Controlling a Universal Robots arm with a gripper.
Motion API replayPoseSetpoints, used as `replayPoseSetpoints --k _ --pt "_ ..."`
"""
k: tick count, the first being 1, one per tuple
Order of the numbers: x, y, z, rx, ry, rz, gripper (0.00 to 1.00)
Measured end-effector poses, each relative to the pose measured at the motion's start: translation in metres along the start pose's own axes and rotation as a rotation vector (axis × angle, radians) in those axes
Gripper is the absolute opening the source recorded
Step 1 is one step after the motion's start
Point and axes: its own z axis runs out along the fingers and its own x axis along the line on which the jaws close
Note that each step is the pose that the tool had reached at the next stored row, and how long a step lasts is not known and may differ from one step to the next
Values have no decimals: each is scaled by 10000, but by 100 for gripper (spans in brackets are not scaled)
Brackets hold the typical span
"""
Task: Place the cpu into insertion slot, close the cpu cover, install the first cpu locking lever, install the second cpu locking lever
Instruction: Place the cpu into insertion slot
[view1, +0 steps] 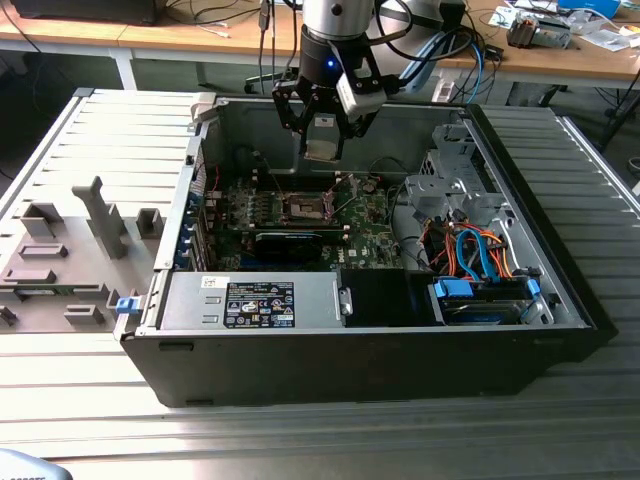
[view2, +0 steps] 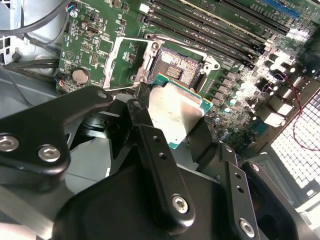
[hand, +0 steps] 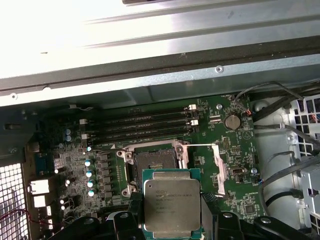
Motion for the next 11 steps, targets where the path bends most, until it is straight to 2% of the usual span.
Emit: replayPoseSetpoints --k 11 --pt "0 0 0 -2 -4 130 55"
